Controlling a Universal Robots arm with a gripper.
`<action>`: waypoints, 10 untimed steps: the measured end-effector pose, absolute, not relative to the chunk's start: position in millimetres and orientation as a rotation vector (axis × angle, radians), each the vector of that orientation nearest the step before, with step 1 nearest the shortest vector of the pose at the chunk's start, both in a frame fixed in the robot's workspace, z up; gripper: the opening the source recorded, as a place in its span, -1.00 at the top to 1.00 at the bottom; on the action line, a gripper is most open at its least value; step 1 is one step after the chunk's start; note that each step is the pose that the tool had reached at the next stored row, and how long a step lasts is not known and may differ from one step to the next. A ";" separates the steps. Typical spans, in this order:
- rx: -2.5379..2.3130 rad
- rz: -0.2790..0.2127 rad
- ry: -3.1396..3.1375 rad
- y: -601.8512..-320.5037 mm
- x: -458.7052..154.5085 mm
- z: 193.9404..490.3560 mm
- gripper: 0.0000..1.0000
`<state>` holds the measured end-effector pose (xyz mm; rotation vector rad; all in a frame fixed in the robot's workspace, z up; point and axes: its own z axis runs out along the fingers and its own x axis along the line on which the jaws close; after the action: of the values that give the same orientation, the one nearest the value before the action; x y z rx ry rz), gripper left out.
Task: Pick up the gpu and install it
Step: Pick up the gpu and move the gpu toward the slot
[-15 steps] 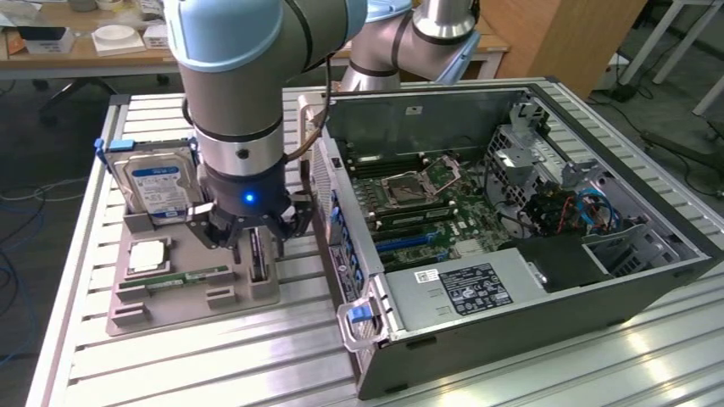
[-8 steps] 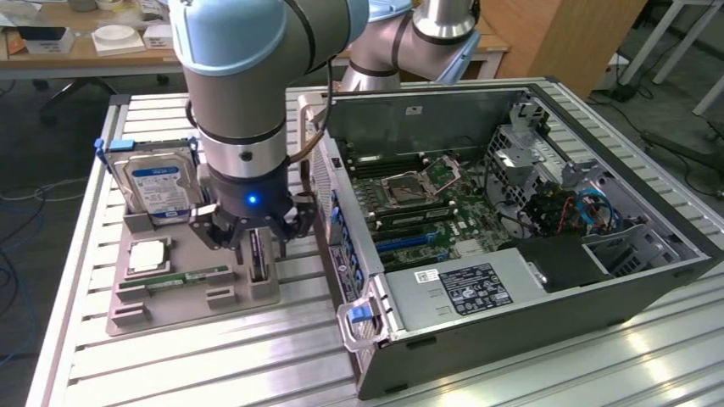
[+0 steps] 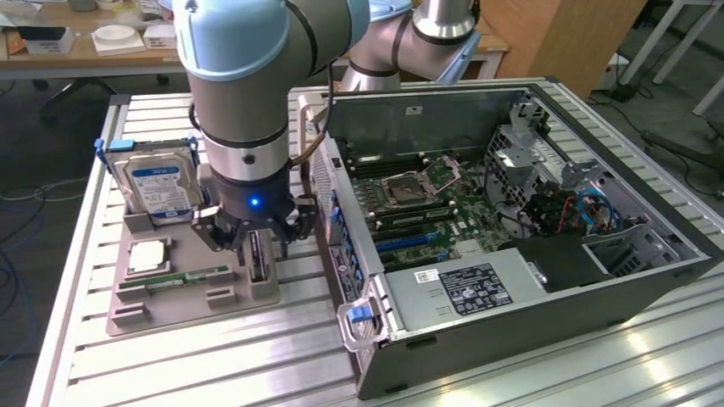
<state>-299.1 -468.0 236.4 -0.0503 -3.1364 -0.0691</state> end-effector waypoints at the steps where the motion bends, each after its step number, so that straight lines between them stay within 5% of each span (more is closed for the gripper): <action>1: -0.050 -0.069 -3.136 -467.2 -299.2 236.3 -0.18; 10: -0.050 -0.069 -3.137 -450.0 -299.2 234.0 -0.18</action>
<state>-299.2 -450.0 234.0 -0.0504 -3.1366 -0.0686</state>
